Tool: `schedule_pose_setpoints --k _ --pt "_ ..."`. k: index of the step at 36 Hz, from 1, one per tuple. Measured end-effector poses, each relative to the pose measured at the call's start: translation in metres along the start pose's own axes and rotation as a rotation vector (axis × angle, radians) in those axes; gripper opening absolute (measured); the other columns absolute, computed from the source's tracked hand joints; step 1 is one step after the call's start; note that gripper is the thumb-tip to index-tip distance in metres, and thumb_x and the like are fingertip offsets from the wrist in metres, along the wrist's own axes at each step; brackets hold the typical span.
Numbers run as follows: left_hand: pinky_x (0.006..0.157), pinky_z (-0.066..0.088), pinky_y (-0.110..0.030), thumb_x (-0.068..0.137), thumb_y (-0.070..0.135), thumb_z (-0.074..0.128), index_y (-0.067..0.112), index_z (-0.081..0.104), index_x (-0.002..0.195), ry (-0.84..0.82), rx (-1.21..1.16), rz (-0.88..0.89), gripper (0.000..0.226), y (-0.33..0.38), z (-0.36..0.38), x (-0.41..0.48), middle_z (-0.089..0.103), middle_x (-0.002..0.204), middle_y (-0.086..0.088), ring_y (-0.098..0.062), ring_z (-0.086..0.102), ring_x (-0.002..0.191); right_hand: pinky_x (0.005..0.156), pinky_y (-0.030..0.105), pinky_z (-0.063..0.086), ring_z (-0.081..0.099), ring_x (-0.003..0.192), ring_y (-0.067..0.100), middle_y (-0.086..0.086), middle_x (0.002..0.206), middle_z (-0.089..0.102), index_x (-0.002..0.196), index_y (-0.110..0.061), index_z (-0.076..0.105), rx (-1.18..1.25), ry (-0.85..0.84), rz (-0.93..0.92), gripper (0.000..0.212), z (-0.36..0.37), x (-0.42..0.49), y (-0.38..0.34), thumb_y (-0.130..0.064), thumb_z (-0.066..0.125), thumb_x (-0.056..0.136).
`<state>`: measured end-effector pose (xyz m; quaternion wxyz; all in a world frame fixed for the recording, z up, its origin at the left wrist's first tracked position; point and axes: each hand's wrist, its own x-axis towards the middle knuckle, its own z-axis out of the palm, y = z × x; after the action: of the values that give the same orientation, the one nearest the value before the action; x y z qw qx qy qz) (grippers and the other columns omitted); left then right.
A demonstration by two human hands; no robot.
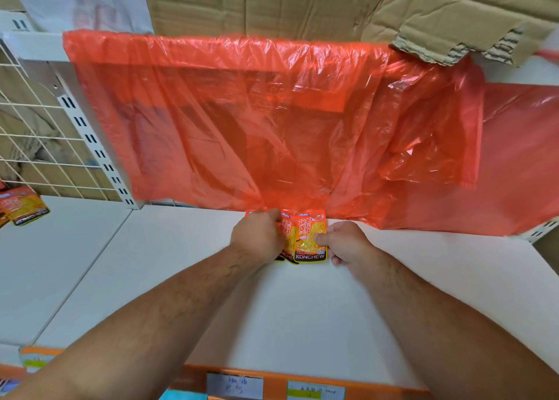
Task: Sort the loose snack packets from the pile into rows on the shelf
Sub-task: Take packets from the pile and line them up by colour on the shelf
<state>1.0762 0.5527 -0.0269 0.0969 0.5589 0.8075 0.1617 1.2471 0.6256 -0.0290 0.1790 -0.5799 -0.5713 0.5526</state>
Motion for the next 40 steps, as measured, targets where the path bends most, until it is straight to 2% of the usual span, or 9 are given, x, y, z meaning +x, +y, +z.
schedule_pose_setpoints --k 5,10,14,20,23,26,30,36,40 --pt "0.081 0.051 -0.033 0.088 0.032 0.055 0.034 0.065 0.118 -0.092 0.106 0.135 0.032 -0.002 0.004 -0.005 0.064 0.115 -0.002 -0.026 0.062 0.103 0.038 0.018 0.028 0.036 0.039 0.013 0.007 0.059 0.047 0.107 -0.005 0.054 0.023 0.005 0.033 0.027 0.002 0.002 -0.001 -0.012 0.073 0.088" --pt "0.067 0.041 -0.028 0.089 0.034 0.050 0.024 0.066 0.104 -0.050 0.111 0.152 0.023 0.002 0.007 -0.006 0.065 0.103 -0.003 -0.027 0.063 0.093 0.040 0.020 0.029 0.036 0.045 0.014 0.005 0.056 0.045 0.103 -0.005 0.056 0.042 -0.023 0.069 0.021 0.005 0.002 -0.005 -0.009 0.071 0.089" --pt "0.064 0.042 -0.028 0.089 0.030 0.047 0.021 0.065 0.094 -0.040 0.096 0.122 0.020 -0.002 0.004 -0.006 0.068 0.092 -0.003 -0.028 0.064 0.085 0.042 0.022 0.028 0.036 0.044 0.013 0.006 0.056 0.045 0.103 -0.005 0.058 0.002 -0.037 0.060 0.021 0.007 0.004 -0.006 -0.009 0.072 0.088" --pt "0.081 0.050 -0.034 0.089 0.027 0.049 0.029 0.064 0.118 -0.027 0.127 0.121 0.033 -0.013 -0.007 -0.006 0.060 0.113 -0.003 -0.028 0.062 0.101 0.044 0.023 0.029 0.038 0.039 0.018 0.010 0.058 0.048 0.090 -0.007 0.055 -0.135 0.014 0.018 0.018 0.012 0.010 -0.008 -0.014 0.072 0.087" --pt "0.082 0.049 -0.032 0.090 0.034 0.051 0.030 0.064 0.119 -0.012 0.126 0.124 0.032 -0.016 -0.011 -0.008 0.058 0.119 -0.003 -0.026 0.061 0.104 0.042 0.019 0.036 0.045 0.036 0.018 0.008 0.054 0.054 0.077 -0.009 0.055 -0.274 0.084 -0.003 0.022 0.015 0.011 -0.012 -0.021 0.072 0.084" --pt "0.084 0.050 -0.033 0.089 0.040 0.052 0.033 0.063 0.121 -0.041 0.126 0.124 0.034 -0.018 -0.012 -0.010 0.055 0.122 -0.004 -0.025 0.060 0.108 0.032 0.013 0.030 0.050 0.038 0.015 0.005 0.058 0.057 0.077 -0.008 0.059 -0.401 0.146 -0.015 0.026 0.016 0.009 -0.014 -0.029 0.074 0.081" --pt "0.089 0.050 -0.033 0.089 0.045 0.053 0.032 0.061 0.124 -0.061 0.131 0.119 0.038 -0.017 -0.012 -0.013 0.055 0.123 -0.003 -0.023 0.057 0.112 0.035 0.017 0.030 0.052 0.040 0.015 0.002 0.054 0.056 0.066 -0.012 0.054 -0.526 0.168 -0.019 0.028 0.018 0.007 -0.019 -0.026 0.074 0.079" --pt "0.090 0.050 -0.033 0.089 0.048 0.054 0.033 0.062 0.124 -0.072 0.119 0.122 0.039 -0.017 -0.014 -0.015 0.055 0.122 -0.002 -0.022 0.056 0.113 0.030 0.012 0.026 0.052 0.039 0.015 0.003 0.058 0.057 0.071 -0.009 0.058 -0.562 0.177 0.007 0.025 0.016 0.006 -0.018 -0.025 0.076 0.077" --pt "0.090 0.049 -0.032 0.089 0.049 0.054 0.033 0.061 0.125 -0.069 0.123 0.119 0.040 -0.015 -0.014 -0.015 0.055 0.121 -0.001 -0.021 0.055 0.114 0.037 0.017 0.035 0.056 0.042 0.017 0.004 0.059 0.061 0.074 -0.008 0.061 -0.607 0.203 0.016 0.022 0.018 0.004 -0.018 -0.026 0.073 0.075"
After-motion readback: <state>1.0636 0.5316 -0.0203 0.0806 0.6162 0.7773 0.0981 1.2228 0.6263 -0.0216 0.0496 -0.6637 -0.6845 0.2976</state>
